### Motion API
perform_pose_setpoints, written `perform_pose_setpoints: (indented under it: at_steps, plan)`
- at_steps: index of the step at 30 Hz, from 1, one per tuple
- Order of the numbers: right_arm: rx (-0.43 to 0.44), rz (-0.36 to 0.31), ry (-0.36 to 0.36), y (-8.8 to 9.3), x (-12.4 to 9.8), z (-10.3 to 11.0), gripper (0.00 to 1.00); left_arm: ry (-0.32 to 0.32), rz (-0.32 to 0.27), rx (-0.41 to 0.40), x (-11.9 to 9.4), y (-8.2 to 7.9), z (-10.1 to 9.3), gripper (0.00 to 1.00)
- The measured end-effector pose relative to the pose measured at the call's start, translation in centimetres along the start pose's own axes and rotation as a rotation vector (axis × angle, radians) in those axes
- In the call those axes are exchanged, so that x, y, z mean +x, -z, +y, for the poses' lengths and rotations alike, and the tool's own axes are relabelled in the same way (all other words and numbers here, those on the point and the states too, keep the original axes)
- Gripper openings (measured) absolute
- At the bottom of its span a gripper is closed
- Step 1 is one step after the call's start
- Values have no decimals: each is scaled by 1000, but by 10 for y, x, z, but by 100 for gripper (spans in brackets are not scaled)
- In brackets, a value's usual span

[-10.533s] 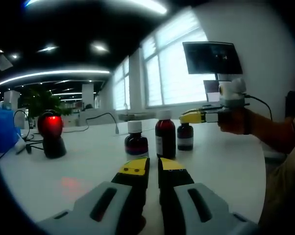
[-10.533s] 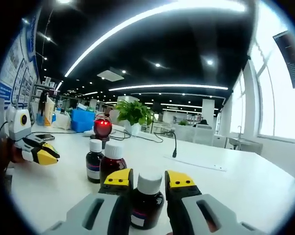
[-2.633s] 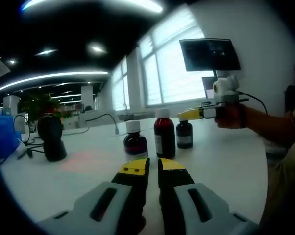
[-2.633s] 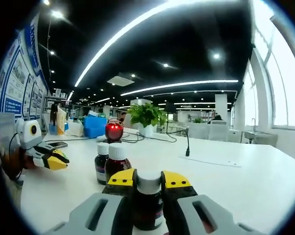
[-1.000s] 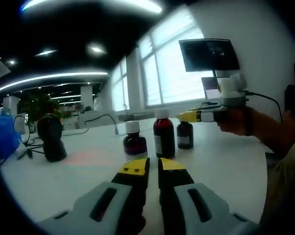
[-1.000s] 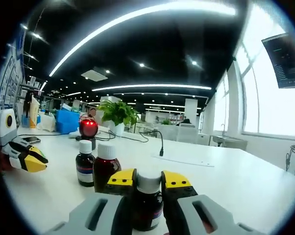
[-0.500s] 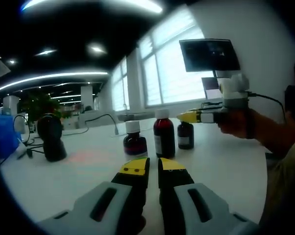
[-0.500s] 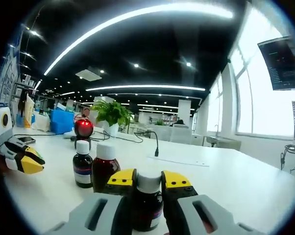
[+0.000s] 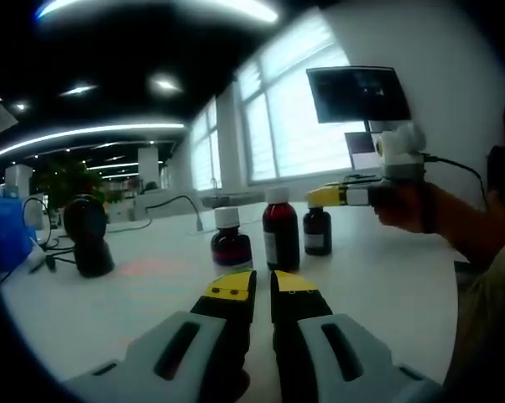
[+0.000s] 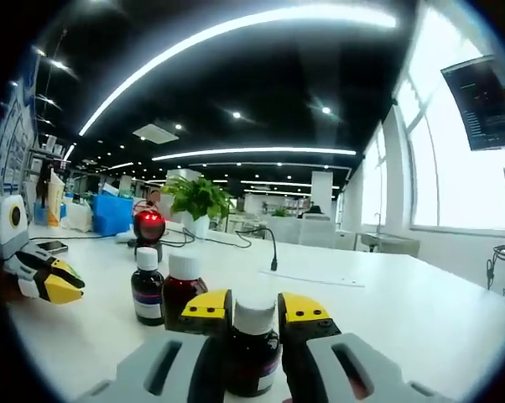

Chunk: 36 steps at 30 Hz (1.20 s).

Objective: Rotate the medicine bottle to make it face forward pick up the medicine bottle inspect the drug traceability code place the medicine on the table

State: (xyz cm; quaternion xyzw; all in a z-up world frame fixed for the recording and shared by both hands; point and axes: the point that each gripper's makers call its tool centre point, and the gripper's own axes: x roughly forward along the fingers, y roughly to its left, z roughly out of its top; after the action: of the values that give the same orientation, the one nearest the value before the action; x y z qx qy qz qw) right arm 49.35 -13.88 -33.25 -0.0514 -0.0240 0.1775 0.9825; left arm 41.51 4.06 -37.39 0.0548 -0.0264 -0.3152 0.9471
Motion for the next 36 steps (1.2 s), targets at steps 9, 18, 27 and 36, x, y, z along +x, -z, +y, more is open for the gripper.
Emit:
perform_pose_setpoints:
  at_steps: [9,18,27,36]
  plan:
    - [111,-13,-100,-1,-3,-5,17,-1,0,2,0,-1,-1,0]
    - [8,20,-202,-2,3,3,17,-2,1,3,-1,-1,-1,0]
    - [-15,57,-254,3,7,10,16,-4,3,5,0,-1,-1,0]
    - [28,56,-264,7,9,9,16,-5,4,6,0,-1,-1,0]
